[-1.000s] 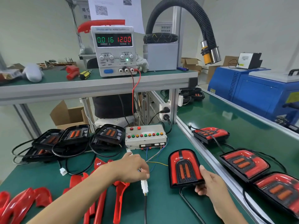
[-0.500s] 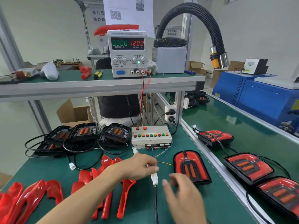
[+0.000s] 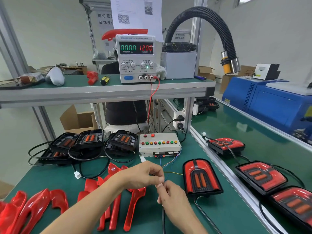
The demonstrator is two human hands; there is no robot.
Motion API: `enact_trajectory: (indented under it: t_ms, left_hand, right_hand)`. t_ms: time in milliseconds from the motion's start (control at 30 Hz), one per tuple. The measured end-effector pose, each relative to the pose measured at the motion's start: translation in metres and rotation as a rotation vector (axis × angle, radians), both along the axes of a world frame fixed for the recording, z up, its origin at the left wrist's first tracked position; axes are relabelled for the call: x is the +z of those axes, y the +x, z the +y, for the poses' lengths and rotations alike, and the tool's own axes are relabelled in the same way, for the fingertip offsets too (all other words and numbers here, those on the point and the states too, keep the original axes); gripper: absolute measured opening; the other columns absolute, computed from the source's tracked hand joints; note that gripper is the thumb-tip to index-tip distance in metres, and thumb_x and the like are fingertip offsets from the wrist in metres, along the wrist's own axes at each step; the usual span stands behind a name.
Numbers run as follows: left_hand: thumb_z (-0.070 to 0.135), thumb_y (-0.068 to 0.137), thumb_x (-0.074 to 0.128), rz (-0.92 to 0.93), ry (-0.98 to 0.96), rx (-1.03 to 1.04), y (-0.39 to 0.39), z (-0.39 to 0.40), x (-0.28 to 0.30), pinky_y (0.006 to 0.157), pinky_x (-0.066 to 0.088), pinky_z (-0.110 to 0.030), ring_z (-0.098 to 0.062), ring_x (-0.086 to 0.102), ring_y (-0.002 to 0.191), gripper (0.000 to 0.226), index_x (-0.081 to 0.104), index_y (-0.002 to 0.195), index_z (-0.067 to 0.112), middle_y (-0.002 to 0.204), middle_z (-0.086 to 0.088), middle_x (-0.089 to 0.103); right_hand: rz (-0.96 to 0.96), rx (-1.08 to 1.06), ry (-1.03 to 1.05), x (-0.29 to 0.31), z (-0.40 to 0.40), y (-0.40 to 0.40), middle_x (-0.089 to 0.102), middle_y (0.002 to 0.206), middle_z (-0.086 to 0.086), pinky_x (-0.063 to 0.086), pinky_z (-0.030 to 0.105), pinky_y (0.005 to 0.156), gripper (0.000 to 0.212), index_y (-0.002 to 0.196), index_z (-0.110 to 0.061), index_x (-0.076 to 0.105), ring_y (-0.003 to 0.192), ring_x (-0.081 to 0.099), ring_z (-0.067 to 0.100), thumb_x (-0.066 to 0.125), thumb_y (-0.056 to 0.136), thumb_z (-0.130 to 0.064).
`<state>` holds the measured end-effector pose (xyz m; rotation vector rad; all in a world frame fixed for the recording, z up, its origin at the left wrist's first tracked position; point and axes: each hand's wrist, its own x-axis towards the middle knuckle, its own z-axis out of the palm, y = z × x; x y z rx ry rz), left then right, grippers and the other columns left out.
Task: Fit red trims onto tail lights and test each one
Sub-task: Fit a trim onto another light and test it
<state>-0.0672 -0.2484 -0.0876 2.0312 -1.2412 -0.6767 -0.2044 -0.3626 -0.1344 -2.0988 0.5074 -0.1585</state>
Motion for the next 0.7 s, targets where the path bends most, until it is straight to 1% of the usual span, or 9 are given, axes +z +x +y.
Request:
enact_trajectory:
  t_ms: [67,133,200,233,333,400,500,567,700]
  left_hand:
    - [0.018,0.099,0.061,0.042,-0.032,0.002,-0.002,-0.001,0.0,0.069,0.041,-0.025,-0.008,0.051,0.07,0.011,0.067,0.093,0.012,0.078,0.01,0.063]
    - [0.018,0.101,0.059,0.077,-0.061,-0.002,-0.005,-0.001,0.0,0.069,0.038,-0.031,-0.016,0.048,0.072,0.013,0.066,0.092,0.011,0.079,0.003,0.062]
    - [0.017,0.103,0.056,0.118,-0.078,-0.015,-0.007,-0.002,0.0,0.069,0.036,-0.035,-0.021,0.047,0.072,0.016,0.064,0.092,0.008,0.076,0.002,0.063]
    - [0.017,0.104,0.055,0.129,-0.081,-0.023,-0.008,-0.002,0.0,0.068,0.036,-0.035,-0.021,0.047,0.071,0.018,0.063,0.093,0.006,0.073,0.001,0.063]
    - [0.017,0.105,0.052,0.13,-0.087,-0.041,-0.01,-0.004,-0.001,0.067,0.038,-0.03,-0.02,0.049,0.067,0.02,0.062,0.091,0.007,0.069,-0.002,0.061]
    - [0.015,0.106,0.051,0.131,-0.099,-0.046,-0.012,-0.006,-0.004,0.068,0.042,-0.021,-0.01,0.054,0.066,0.019,0.06,0.09,0.01,0.067,0.009,0.062]
    - [0.015,0.105,0.05,0.154,-0.096,-0.047,-0.014,-0.01,-0.007,0.065,0.041,-0.008,0.003,0.057,0.064,0.018,0.06,0.09,0.012,0.068,0.015,0.066]
    - [0.016,0.105,0.051,0.172,-0.1,-0.048,-0.016,-0.013,-0.008,0.063,0.042,-0.007,0.004,0.059,0.065,0.019,0.06,0.088,0.015,0.071,0.015,0.069]
    - [0.019,0.103,0.055,0.191,-0.101,-0.019,-0.016,-0.018,-0.011,0.072,0.046,-0.013,-0.005,0.064,0.074,0.017,0.06,0.087,0.018,0.078,0.009,0.071]
  right_hand:
    - [-0.03,-0.014,0.016,-0.001,0.001,0.001,0.072,0.076,-0.008,0.04,0.017,0.057,0.038,0.077,-0.021,0.056,0.061,0.056,-0.002,0.044,0.1,-0.049]
    - [-0.067,-0.028,0.066,-0.003,0.001,0.001,0.073,0.077,-0.013,0.04,0.016,0.057,0.039,0.079,-0.018,0.058,0.061,0.057,-0.004,0.045,0.101,-0.048]
    - [-0.09,-0.019,0.136,-0.004,0.0,0.001,0.073,0.076,-0.017,0.043,0.02,0.062,0.039,0.084,-0.018,0.064,0.061,0.058,-0.003,0.046,0.102,-0.048]
    - [-0.095,-0.015,0.176,-0.004,0.0,0.001,0.072,0.072,-0.015,0.043,0.022,0.063,0.041,0.084,-0.02,0.068,0.06,0.058,-0.002,0.046,0.101,-0.05]
    - [-0.096,-0.017,0.289,-0.003,-0.002,-0.001,0.067,0.063,-0.005,0.042,0.027,0.063,0.043,0.084,-0.023,0.075,0.056,0.056,0.002,0.047,0.094,-0.054]
    - [-0.076,-0.008,0.309,-0.002,-0.006,-0.002,0.069,0.064,-0.003,0.04,0.027,0.06,0.043,0.085,-0.021,0.075,0.054,0.055,0.004,0.047,0.094,-0.053]
    - [-0.046,0.027,0.349,0.0,-0.013,-0.005,0.078,0.081,-0.005,0.039,0.023,0.05,0.039,0.086,-0.015,0.067,0.054,0.058,0.007,0.048,0.101,-0.046]
    - [-0.058,0.041,0.432,0.001,-0.017,-0.006,0.079,0.089,0.0,0.036,0.023,0.047,0.035,0.083,-0.012,0.06,0.053,0.058,0.012,0.05,0.104,-0.038]
    - [-0.06,0.044,0.484,0.004,-0.02,-0.009,0.079,0.089,0.005,0.033,0.027,0.05,0.03,0.08,-0.013,0.056,0.053,0.056,0.015,0.051,0.098,-0.037]
